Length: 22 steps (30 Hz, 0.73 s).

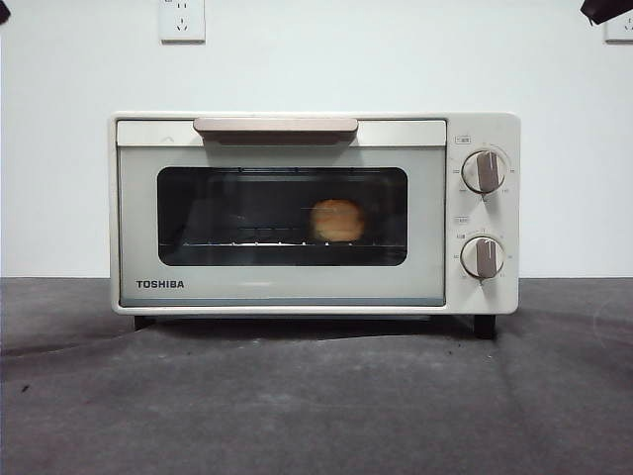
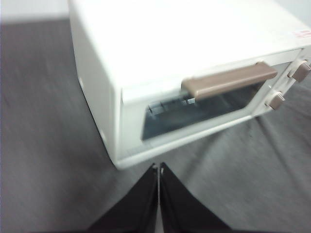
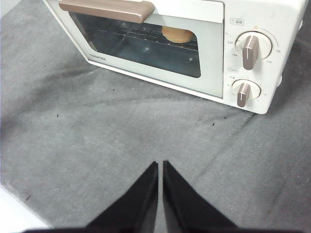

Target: The left arm flap open the oven, the right arm pick bread and place it into oven, the left arm flap close the oven

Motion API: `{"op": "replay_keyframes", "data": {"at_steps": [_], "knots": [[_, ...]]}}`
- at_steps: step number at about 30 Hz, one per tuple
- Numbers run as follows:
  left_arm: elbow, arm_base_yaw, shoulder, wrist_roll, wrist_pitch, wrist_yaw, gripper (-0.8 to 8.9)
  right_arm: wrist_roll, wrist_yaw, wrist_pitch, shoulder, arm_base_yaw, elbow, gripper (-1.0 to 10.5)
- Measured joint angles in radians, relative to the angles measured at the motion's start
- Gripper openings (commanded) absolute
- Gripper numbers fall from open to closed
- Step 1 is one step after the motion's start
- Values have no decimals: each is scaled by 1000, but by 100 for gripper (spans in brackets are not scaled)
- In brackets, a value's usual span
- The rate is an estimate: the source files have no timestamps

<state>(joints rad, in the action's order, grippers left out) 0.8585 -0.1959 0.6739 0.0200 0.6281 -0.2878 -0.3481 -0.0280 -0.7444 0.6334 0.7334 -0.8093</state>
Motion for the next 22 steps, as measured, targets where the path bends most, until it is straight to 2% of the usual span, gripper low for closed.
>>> {"op": "replay_keyframes", "data": {"at_steps": [4, 9, 12, 22], "knots": [[-58, 56, -81, 123, -199, 0, 30, 0, 0, 0, 0, 0, 0, 12], [-249, 145, -237, 176, -506, 2, 30, 0, 0, 0, 0, 0, 0, 12], [-366, 178, -324, 187, -615, 3, 30, 0, 0, 0, 0, 0, 0, 12], [-681, 241, -566, 198, -608, 4, 30, 0, 0, 0, 0, 0, 0, 12]]}}
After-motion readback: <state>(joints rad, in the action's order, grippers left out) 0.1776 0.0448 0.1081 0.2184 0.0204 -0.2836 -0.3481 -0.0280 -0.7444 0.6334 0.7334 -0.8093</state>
